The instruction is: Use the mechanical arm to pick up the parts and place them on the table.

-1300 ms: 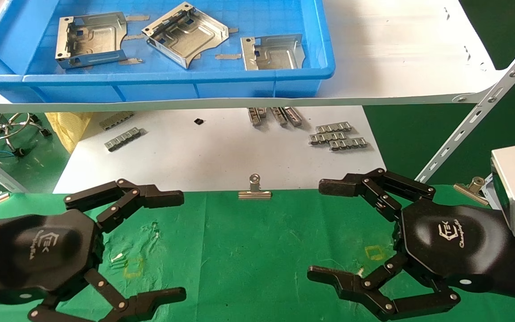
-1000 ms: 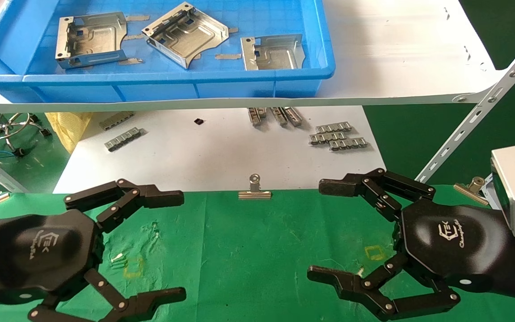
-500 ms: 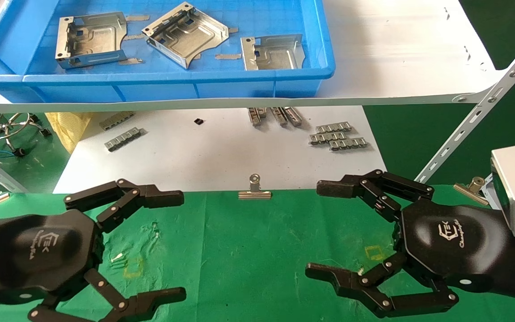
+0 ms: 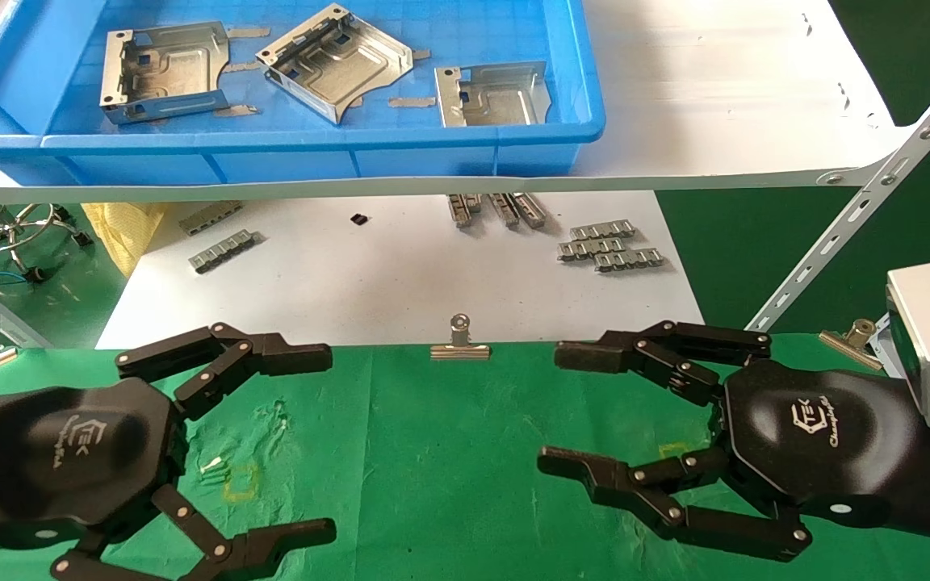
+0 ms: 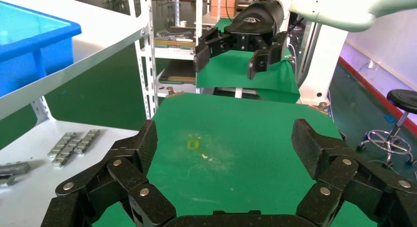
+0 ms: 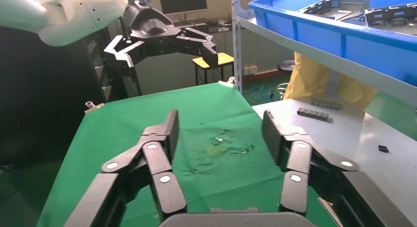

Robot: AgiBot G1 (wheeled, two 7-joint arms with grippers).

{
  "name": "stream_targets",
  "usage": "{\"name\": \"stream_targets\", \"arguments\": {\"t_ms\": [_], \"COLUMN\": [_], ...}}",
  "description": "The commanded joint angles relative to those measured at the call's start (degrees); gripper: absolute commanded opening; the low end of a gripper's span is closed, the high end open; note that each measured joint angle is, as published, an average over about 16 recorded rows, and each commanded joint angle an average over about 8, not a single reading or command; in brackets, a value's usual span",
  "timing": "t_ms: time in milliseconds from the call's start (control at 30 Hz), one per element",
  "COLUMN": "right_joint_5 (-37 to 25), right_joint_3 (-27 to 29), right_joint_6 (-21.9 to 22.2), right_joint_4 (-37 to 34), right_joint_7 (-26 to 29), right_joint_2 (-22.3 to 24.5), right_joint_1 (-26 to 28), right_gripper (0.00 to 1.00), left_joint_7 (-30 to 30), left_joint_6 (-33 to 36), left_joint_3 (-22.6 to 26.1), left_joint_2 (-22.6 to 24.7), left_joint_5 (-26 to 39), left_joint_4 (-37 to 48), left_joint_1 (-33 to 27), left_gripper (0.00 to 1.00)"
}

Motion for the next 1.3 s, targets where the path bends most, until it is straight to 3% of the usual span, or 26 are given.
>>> {"name": "stream_targets", "arguments": {"t_ms": [33, 933, 1133, 1300], "right_joint_5": [0.0, 0.0, 0.0, 0.0], "right_joint_3": [0.0, 0.0, 0.0, 0.0], "right_joint_6": [0.0, 0.0, 0.0, 0.0], "right_joint_4": [0.0, 0.0, 0.0, 0.0], "right_joint_7": [0.0, 0.0, 0.0, 0.0], "right_joint_2": [0.0, 0.0, 0.0, 0.0], "right_joint_1": [0.0, 0.0, 0.0, 0.0], "right_gripper": [0.0, 0.0, 0.0, 0.0], "left_joint_7": [0.0, 0.3, -1.0, -1.9], "left_joint_6": [0.0, -0.9, -2.8, -4.1], "left_joint_3": [0.0, -0.3, 0.8, 4.7], "left_joint_2": [0.0, -0.1, 2.0, 8.3], "left_joint_5": [0.0, 0.9, 5.8, 14.4], "left_joint_4": [0.0, -0.5, 1.4, 11.7], "left_joint_1": [0.0, -1.5, -11.2, -25.0], "left_gripper": [1.0, 1.0, 1.0, 1.0]}}
